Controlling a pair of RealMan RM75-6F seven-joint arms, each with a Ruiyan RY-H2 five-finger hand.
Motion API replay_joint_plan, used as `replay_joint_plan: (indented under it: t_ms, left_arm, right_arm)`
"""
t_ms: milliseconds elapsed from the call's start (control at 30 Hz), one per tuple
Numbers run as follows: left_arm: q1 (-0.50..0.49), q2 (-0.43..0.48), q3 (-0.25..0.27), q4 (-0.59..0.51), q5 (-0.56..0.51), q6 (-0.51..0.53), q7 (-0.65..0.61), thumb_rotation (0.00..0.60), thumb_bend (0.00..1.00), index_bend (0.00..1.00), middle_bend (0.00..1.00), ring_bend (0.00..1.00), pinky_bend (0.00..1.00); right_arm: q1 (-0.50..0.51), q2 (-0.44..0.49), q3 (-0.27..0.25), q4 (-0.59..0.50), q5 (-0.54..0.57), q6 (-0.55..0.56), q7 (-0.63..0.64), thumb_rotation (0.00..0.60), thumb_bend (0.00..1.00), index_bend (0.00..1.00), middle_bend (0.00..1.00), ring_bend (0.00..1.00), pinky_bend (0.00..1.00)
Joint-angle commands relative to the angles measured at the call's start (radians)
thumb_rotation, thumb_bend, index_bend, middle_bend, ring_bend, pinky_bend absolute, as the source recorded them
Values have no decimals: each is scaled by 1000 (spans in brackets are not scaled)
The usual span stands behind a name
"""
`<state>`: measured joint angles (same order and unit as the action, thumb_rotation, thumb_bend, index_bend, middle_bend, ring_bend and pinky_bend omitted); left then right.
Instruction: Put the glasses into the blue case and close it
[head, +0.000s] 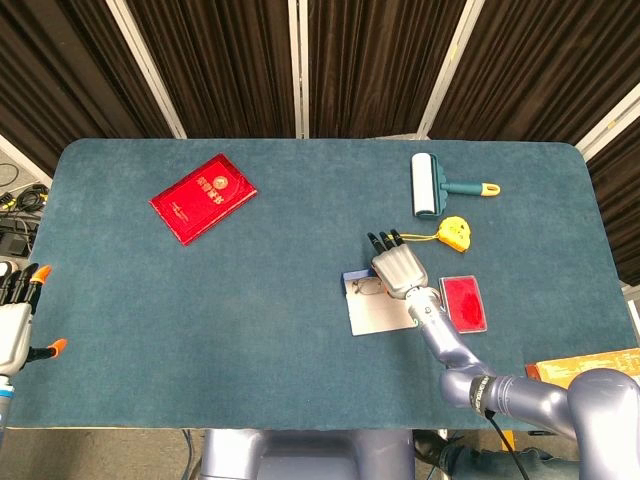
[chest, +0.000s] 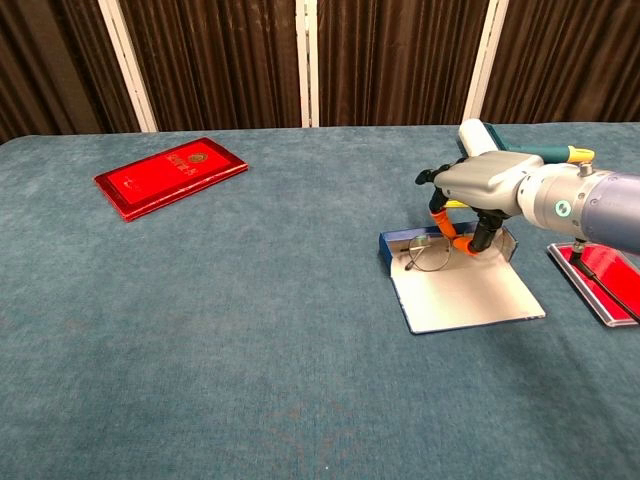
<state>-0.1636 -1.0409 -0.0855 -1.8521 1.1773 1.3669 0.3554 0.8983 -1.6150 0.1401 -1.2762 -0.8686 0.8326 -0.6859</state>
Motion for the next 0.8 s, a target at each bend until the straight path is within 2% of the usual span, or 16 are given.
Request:
replay_joint_plan:
  t_ms: [33,100,167,333,367,800]
  left_arm:
    - [0,1,0,0,0,0,-2,600,0,0,0,0,0]
    - [0,1,1,-1,-1,0,-3,600,0,0,0,0,0]
    - [-1,2,2,-1,-2,-2,-3,600,0,0,0,0,0]
    - [-2,4,3,-4,-1,-1,-4,600,0,0,0,0,0]
    - [-2,4,4,-5,0,-1,-5,600,0,0,0,0,0]
    - [-6,8,2,0,-10,-6,-17,600,0,0,0,0,0]
  right_arm:
    - [1,-3,0,-6,4,12,-5,600,228,390,0,0,0]
    - [-3,-8,10,-12,-7,45,2,600,175,326,0,0,0]
    - [-10,-9,10,-19,-25,70,12,600,166,262,0,0,0]
    - [-20,-8,6,-21,-62,90,35,600,70,33,0,0,0]
    - [-21,-10,7,-19,-67,92,41,600,59,15,0,0,0]
    - [-8,-62,6,52,-77,67,44,600,50,0,0,0,0]
